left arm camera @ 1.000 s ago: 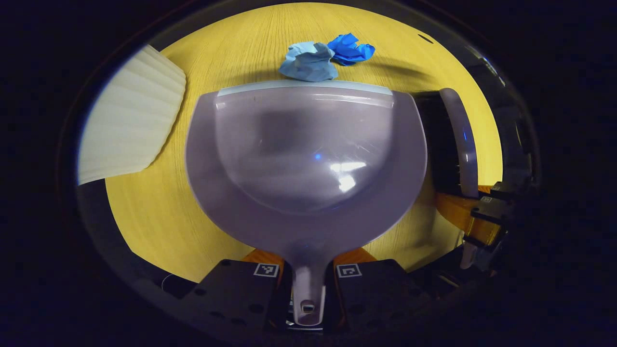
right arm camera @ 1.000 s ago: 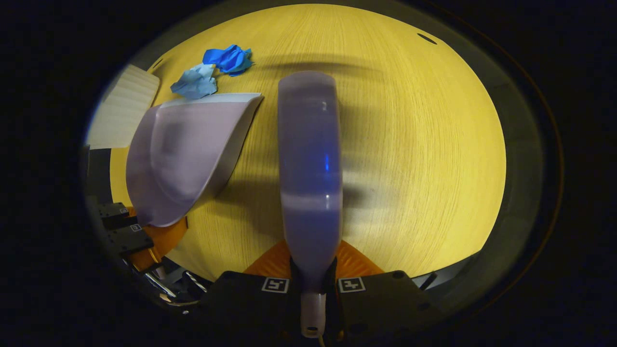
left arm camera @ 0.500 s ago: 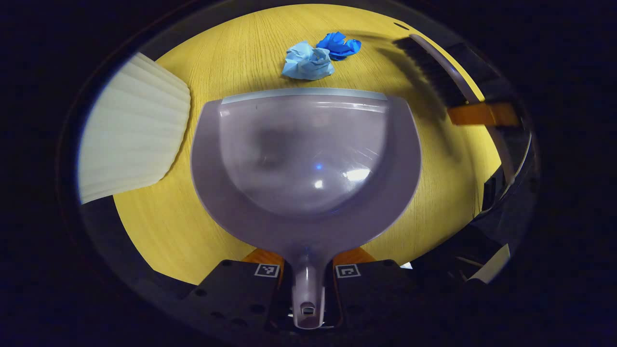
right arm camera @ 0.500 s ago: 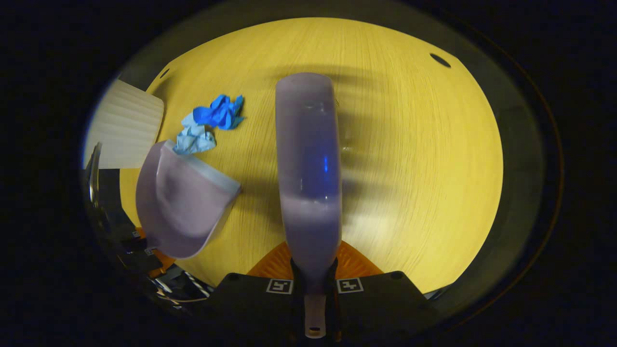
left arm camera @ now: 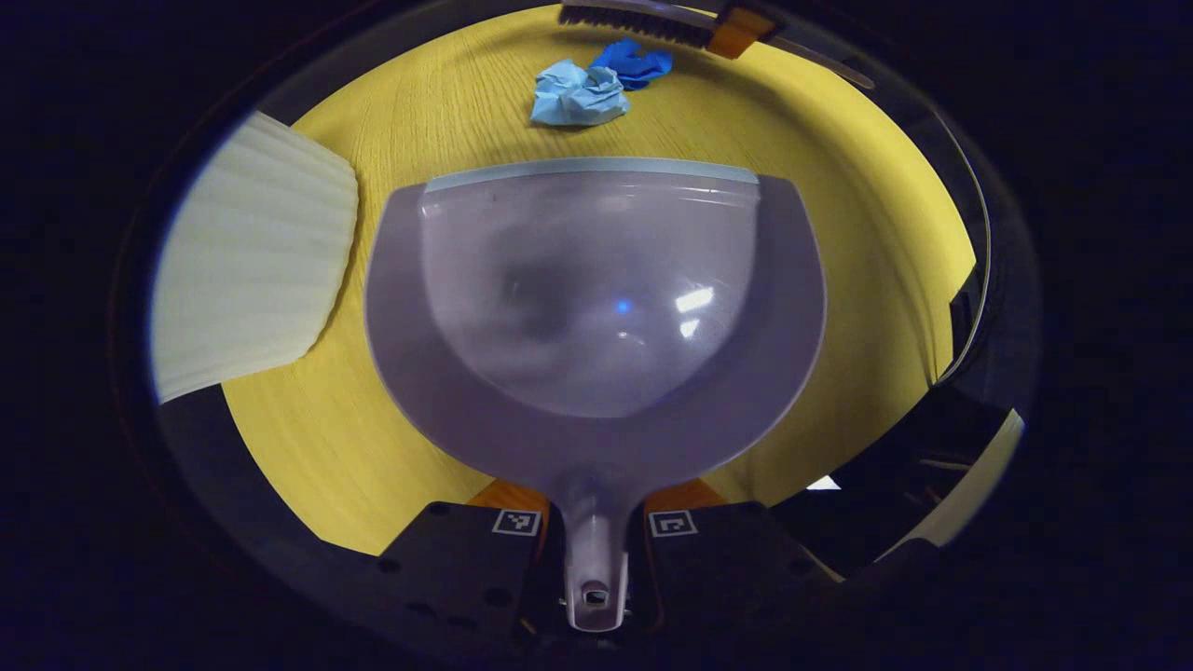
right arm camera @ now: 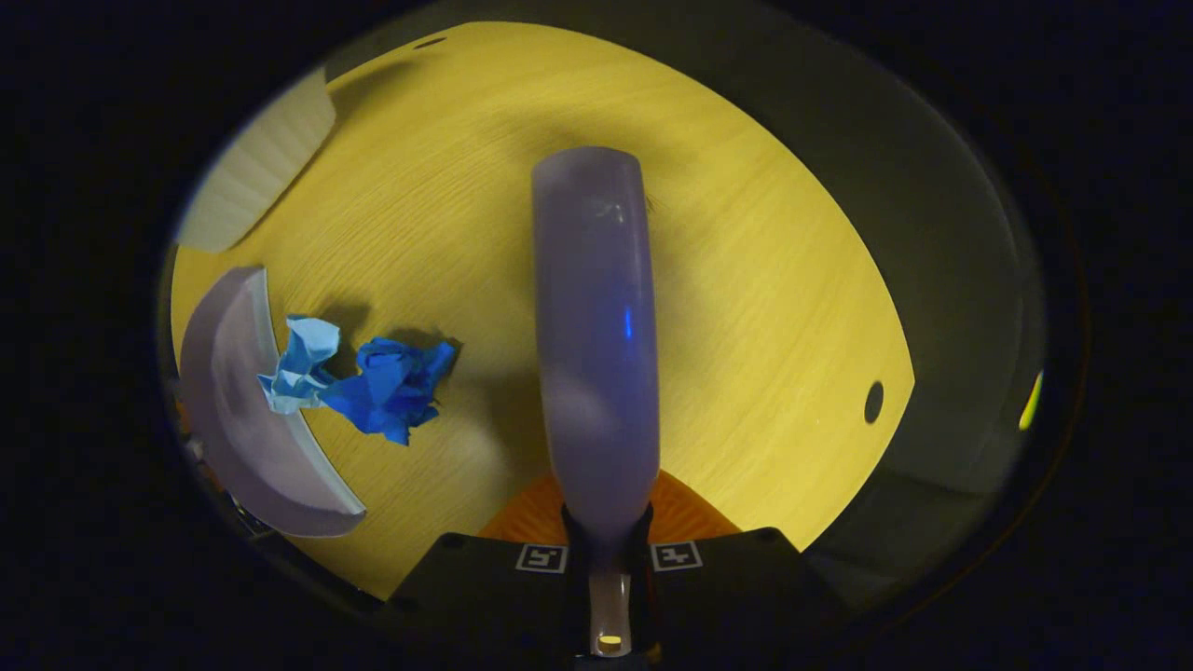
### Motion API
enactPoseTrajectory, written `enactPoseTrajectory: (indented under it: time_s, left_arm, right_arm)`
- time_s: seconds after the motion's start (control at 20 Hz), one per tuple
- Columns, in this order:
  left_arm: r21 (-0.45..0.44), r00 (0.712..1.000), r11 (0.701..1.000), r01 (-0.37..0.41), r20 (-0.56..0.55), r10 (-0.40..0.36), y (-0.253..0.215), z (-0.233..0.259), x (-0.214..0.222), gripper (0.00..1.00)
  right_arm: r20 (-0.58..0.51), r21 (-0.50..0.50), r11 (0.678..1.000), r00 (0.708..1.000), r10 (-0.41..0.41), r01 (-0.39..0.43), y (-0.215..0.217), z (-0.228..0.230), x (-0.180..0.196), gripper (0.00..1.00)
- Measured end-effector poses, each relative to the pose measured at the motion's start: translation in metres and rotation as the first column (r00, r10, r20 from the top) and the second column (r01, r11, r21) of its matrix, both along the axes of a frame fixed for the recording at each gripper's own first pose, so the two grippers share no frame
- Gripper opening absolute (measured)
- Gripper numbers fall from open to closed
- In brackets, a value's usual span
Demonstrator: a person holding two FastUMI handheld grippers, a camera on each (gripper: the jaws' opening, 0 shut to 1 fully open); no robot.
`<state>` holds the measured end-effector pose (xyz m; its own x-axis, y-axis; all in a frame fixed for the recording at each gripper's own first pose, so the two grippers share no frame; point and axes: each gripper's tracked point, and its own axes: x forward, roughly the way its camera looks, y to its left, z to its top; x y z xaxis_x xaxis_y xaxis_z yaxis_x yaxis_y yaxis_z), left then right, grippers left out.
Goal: Pick up the small broom and dustpan from the desktop, sweep the trash into the dustpan with the broom, and then empty the trash into the garbage bin.
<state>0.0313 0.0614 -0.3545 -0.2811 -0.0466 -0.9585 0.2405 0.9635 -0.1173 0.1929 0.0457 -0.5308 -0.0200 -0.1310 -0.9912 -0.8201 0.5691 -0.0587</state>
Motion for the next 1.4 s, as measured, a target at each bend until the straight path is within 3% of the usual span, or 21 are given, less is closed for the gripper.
enactPoseTrajectory:
  time_s: [0.1, 0.15, 0.25, 0.35, 0.4, 0.45, 0.5, 0.6, 0.65, 0.7, 0.75, 0.8, 0.95, 1.2, 1.3, 1.4]
  left_arm:
    - [-0.003, 1.0, 1.0, 0.014, 0.005, -0.014, 0.001, 0.0, -0.001, 0.25]
    - [-0.007, 1.0, 1.0, 0.021, 0.013, -0.021, 0.002, 0.002, 0.0, 0.25]
    - [-0.008, 0.999, 0.999, 0.032, 0.02, -0.032, 0.002, 0.0, -0.001, 0.25]
    - [-0.008, 0.999, 0.999, 0.037, 0.015, -0.037, 0.003, -0.001, -0.005, 0.25]
    - [-0.01, 0.997, 0.997, 0.074, 0.009, -0.074, 0.007, 0.003, -0.002, 0.26]
    - [-0.003, 0.997, 0.998, 0.069, 0.034, -0.069, 0.007, -0.001, -0.009, 0.25]
    - [-0.012, 0.996, 0.996, 0.083, 0.042, -0.083, 0.005, -0.002, -0.01, 0.25]
    - [-0.021, 0.992, 0.995, 0.097, 0.082, -0.095, 0.006, -0.004, -0.008, 0.25]
    - [-0.018, 0.99, 0.993, 0.115, 0.085, -0.113, 0.006, -0.001, -0.009, 0.25]
    - [-0.016, 0.984, 0.988, 0.151, 0.098, -0.148, 0.007, -0.003, -0.008, 0.25]
    - [-0.005, 0.98, 0.985, 0.175, 0.1, -0.174, 0.007, -0.002, -0.006, 0.25]
    - [-0.001, 0.979, 0.986, 0.167, 0.114, -0.166, 0.007, -0.005, -0.005, 0.28]
    - [0.0, 0.981, 0.994, 0.114, 0.159, -0.112, 0.005, 0.0, 0.001, 0.25]
    - [0.034, 0.939, 0.991, 0.129, 0.317, -0.133, 0.003, 0.023, 0.016, 0.26]
    - [0.036, 0.909, 0.991, 0.13, 0.395, -0.133, 0.005, 0.046, 0.027, 0.25]
    - [0.044, 0.869, 0.989, 0.138, 0.474, -0.142, 0.008, 0.063, 0.032, 0.25]
  right_arm:
    - [-0.095, -0.012, 0.992, 0.988, 0.123, -0.125, 0.001, 0.001, -0.023, 0.18]
    - [-0.063, -0.008, 0.98, 0.978, 0.198, -0.199, 0.005, 0.008, -0.015, 0.18]
    - [-0.196, 0.079, 0.977, 0.957, 0.212, -0.2, 0.015, 0.021, -0.045, 0.18]
    - [-0.234, 0.11, 0.95, 0.921, 0.312, -0.294, 0.013, 0.036, -0.061, 0.18]
    - [-0.266, 0.129, 0.934, 0.895, 0.358, -0.335, 0.008, 0.043, -0.065, 0.18]
    - [-0.31, 0.156, 0.934, 0.882, 0.356, -0.322, 0.004, 0.052, -0.07, 0.18]
    - [-0.403, 0.206, 0.944, 0.857, 0.321, -0.257, 0.003, 0.065, -0.085, 0.18]
    - [-0.607, 0.287, 0.952, 0.749, 0.267, -0.107, 0.0, 0.097, -0.123, 0.18]
    - [-0.63, 0.29, 0.952, 0.729, 0.267, -0.097, -0.005, 0.105, -0.125, 0.18]
    - [-0.633, 0.305, 0.949, 0.728, 0.262, -0.076, -0.007, 0.111, -0.12, 0.18]
    - [-0.641, 0.313, 0.949, 0.728, 0.242, -0.04, -0.016, 0.09, -0.145, 0.18]
    - [-0.648, 0.325, 0.946, 0.732, 0.209, 0.018, -0.015, 0.115, -0.116, 0.18]
    - [-0.594, 0.378, 0.909, 0.799, 0.093, 0.175, 0.003, 0.129, -0.084, 0.18]
    - [-0.492, 0.525, 0.772, 0.868, -0.069, 0.359, -0.029, 0.169, -0.049, 0.18]
    - [-0.456, 0.596, 0.675, 0.875, -0.163, 0.436, -0.039, 0.179, -0.044, 0.18]
    - [-0.43, 0.668, 0.536, 0.855, -0.289, 0.517, -0.059, 0.201, -0.022, 0.17]
